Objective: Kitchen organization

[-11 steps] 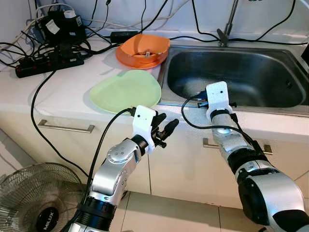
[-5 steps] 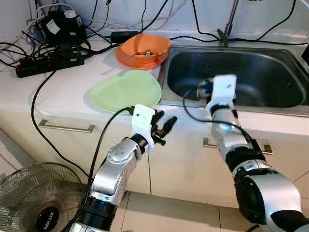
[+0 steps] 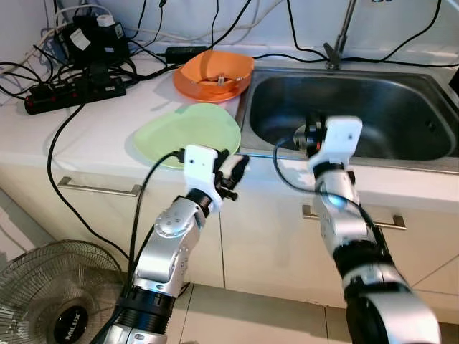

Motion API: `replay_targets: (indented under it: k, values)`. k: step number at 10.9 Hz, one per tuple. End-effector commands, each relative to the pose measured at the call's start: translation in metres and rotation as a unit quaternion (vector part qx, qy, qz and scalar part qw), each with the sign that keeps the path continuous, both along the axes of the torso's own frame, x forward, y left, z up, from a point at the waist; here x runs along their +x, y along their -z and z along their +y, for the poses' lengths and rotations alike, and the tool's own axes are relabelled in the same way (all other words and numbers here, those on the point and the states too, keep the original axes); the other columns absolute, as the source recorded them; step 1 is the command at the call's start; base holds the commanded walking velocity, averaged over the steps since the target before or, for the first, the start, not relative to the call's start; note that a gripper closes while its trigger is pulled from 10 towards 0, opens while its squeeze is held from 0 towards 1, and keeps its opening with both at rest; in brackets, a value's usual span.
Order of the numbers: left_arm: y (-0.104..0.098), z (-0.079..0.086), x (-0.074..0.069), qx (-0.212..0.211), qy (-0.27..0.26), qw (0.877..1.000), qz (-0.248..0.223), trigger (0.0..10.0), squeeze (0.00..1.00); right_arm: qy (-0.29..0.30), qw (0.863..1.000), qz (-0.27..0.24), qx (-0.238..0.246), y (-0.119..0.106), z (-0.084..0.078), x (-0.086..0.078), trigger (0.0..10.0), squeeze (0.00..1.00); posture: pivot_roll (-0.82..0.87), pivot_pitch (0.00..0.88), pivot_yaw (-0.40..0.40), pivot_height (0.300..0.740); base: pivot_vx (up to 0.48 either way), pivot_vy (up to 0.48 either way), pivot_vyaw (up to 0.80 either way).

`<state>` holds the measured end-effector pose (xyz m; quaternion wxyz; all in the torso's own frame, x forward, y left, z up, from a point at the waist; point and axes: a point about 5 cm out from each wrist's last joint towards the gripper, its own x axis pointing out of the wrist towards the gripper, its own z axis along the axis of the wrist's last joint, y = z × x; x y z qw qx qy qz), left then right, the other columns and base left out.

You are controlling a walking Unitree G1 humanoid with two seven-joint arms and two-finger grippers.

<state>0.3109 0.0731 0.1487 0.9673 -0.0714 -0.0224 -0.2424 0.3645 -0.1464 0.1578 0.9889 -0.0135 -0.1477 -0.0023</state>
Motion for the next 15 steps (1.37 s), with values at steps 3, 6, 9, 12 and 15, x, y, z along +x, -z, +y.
replay_targets:
  k: [3,6,9,12,15]
  values:
    - [-0.006,0.005,0.007,-0.005,-0.025,1.0,-0.018,10.0,0.0,-0.021,0.999,-0.012,0.03,0.008,0.01,-0.021,10.0,0.0,0.06,0.0,0.07,0.74,0.0,0.0,0.0]
    - [-0.009,0.01,0.009,-0.015,-0.044,0.998,-0.031,10.0,0.0,-0.026,0.999,0.0,0.038,0.017,0.017,-0.031,10.0,0.0,0.06,0.0,0.077,0.74,0.0,0.0,0.0]
    - [-0.014,0.03,0.016,-0.02,-0.108,0.993,-0.05,10.0,0.0,-0.023,0.999,0.01,0.039,0.019,0.019,-0.031,10.0,0.0,0.07,0.0,0.074,0.74,0.0,0.0,0.0]
    - [-0.029,0.1,0.022,-0.056,-0.252,0.965,-0.054,10.0,0.0,-0.032,0.998,0.029,0.042,0.026,0.028,-0.033,10.0,0.0,0.09,0.0,0.065,0.74,0.0,0.0,0.0]
    - [-0.028,0.149,0.011,-0.071,-0.325,0.942,-0.039,10.0,0.0,-0.037,0.998,0.04,0.04,0.03,0.03,-0.034,10.0,0.0,0.12,0.0,0.056,0.74,0.0,0.0,0.0]
